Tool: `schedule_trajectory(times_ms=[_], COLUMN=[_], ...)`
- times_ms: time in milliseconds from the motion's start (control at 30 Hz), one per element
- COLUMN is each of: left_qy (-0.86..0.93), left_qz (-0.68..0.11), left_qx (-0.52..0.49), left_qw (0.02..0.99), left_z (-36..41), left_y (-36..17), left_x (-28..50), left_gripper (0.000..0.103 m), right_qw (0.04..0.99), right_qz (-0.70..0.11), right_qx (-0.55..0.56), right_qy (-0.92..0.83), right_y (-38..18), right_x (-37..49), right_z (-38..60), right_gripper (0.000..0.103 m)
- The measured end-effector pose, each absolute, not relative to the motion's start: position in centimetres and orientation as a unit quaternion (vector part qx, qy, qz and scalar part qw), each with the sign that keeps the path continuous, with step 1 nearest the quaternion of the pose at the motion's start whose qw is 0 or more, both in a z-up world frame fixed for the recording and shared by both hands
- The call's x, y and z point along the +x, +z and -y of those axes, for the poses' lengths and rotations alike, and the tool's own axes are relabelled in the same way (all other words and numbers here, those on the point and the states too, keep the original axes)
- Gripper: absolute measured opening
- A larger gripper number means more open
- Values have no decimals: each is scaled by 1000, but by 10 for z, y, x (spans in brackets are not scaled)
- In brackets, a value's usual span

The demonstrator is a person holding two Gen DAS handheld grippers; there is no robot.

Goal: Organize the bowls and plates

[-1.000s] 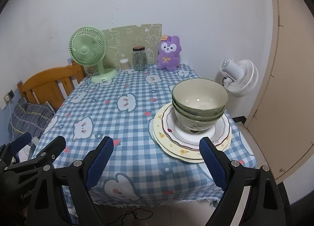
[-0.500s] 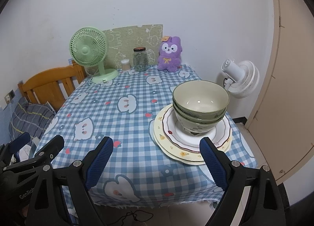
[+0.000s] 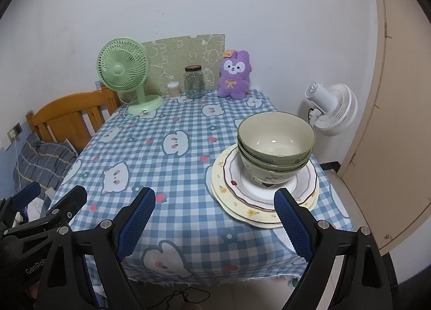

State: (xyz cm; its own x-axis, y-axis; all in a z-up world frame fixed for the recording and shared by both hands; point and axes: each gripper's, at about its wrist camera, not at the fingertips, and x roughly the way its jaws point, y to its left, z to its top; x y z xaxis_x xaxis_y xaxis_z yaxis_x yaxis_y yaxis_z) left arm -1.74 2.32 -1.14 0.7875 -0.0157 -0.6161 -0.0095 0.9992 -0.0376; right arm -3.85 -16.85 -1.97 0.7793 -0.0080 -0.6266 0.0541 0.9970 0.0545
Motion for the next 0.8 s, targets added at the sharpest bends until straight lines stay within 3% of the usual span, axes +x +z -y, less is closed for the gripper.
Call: schedule_trajectory(times_ms=[800], left_qy=[2], left_qz=[-328], left_qx=[-21], left_qw=[945], left_z=[-22], left_y=[-8], left_x=[-15], left_gripper=[100], right_qw=[942], right_qz=[-334], right_qx=[35], right_qy=[-16], right_y=[-17], right_x=[-36], right_z=[169], right_gripper=[92])
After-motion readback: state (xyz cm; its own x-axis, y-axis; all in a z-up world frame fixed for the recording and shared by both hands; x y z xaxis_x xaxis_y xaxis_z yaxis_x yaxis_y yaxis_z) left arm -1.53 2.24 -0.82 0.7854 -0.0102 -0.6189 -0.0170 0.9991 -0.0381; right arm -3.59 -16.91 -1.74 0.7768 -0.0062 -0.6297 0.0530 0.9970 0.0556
